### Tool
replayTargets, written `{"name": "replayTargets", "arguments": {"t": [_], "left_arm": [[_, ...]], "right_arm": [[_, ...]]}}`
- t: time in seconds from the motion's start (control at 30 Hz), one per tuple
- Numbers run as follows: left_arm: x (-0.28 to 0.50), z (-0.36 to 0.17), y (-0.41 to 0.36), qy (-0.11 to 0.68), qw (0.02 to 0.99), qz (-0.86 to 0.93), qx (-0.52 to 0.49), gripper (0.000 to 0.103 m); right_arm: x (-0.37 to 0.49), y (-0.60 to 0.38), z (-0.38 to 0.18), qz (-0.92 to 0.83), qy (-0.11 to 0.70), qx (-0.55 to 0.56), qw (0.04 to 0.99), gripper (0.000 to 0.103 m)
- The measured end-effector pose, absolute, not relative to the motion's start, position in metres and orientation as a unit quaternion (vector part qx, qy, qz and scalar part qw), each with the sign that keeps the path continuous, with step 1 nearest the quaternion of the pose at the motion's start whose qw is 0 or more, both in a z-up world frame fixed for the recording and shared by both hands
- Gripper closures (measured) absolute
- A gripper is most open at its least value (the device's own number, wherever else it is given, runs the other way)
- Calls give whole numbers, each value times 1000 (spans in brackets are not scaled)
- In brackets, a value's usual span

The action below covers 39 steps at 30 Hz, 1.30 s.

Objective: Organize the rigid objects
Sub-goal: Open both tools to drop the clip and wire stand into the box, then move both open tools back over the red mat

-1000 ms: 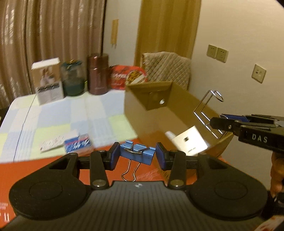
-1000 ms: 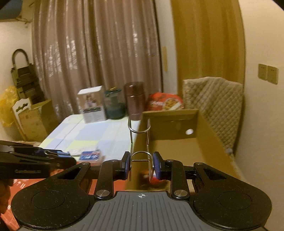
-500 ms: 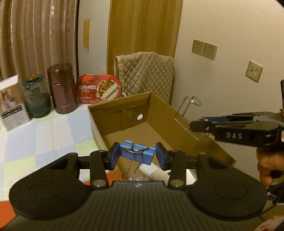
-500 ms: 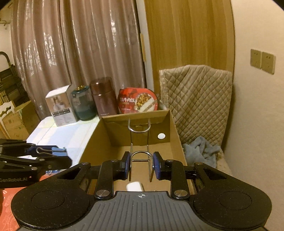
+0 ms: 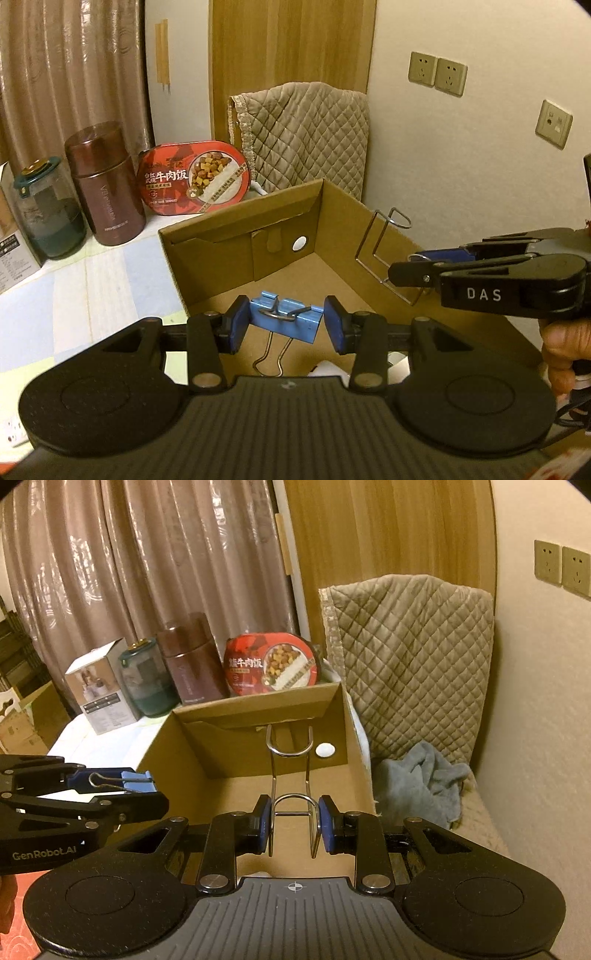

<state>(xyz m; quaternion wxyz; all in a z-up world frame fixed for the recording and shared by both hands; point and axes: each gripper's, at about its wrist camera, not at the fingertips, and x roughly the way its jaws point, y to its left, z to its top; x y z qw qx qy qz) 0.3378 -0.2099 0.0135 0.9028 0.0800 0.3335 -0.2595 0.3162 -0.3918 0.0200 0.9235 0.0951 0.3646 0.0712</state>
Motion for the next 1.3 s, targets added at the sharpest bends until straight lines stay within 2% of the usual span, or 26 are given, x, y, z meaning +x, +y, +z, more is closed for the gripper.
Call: {"name": "replayTargets", "arguments": {"t": [0.2,1.07,1.1,1.2,1.3], "left_arm": [[347,16,-204,324,915,-225,80,58],[328,30,-182,320,918,-223,67,58],[327,30,-181,320,918,-223,66,58],[323,30,-177,320,918,-225,64,58],[317,30,-171,321,919,-223,60,58]], "right_arm": [[316,-393,15,76,365,103,922,79],[325,-385,8,65,371,63,924,79],[325,-387,7,62,367,65,926,77],[320,-394,10,54,359,74,929,61],[312,-396,17,54,354,75,931,56]]}}
